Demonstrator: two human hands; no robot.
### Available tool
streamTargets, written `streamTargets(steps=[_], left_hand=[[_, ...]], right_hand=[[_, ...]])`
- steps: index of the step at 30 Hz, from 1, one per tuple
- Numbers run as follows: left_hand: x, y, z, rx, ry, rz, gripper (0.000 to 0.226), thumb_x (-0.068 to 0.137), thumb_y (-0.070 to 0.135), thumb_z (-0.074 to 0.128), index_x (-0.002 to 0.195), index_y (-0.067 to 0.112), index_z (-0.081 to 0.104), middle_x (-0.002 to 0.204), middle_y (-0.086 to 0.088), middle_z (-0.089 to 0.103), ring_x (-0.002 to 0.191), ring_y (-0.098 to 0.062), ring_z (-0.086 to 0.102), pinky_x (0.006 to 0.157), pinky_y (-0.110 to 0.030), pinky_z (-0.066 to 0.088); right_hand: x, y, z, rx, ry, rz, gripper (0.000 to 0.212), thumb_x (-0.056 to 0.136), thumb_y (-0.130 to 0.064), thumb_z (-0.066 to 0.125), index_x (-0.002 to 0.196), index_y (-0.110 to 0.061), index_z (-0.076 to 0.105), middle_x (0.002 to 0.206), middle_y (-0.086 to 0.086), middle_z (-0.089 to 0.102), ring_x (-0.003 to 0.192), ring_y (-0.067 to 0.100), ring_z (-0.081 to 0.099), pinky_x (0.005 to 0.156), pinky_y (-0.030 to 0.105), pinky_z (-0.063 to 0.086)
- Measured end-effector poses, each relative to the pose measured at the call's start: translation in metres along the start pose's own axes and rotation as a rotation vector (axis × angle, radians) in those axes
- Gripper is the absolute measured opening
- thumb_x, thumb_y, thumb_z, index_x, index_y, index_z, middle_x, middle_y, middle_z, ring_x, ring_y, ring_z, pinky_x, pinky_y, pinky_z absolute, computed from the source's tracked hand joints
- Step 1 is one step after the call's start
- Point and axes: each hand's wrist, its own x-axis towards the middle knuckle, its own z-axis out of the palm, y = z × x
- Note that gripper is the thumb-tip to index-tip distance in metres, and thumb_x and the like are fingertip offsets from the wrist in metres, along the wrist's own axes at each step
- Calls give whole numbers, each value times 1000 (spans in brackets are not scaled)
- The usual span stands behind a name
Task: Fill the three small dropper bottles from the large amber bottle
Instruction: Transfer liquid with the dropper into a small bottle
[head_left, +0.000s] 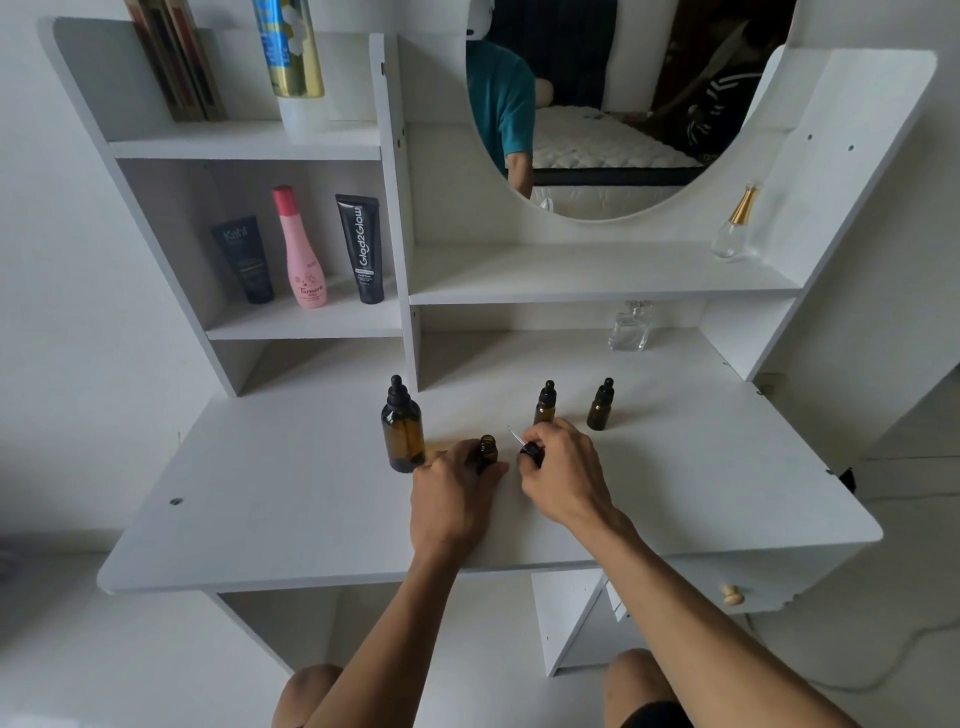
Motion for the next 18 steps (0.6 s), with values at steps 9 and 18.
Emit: streamTargets(steps=[9,18], left_hand=[[-2,5,-3,2,11,6,25,83,47,72,102,30,72,95,5,72,86,-18,66,73,-35,55],[-5,8,-6,4,2,-1,27,82,51,69,101,32,70,94,7,72,86,-16,66,74,-36,56]], right_hand=[[0,6,3,16,11,-22,21,84,-10,67,104,-7,72,106,12,67,96,32,66,80,35,53],[1,8,4,38,7,-27,21,83,-12,68,103,-8,71,107,11,67,97,30,65,82,36,53]])
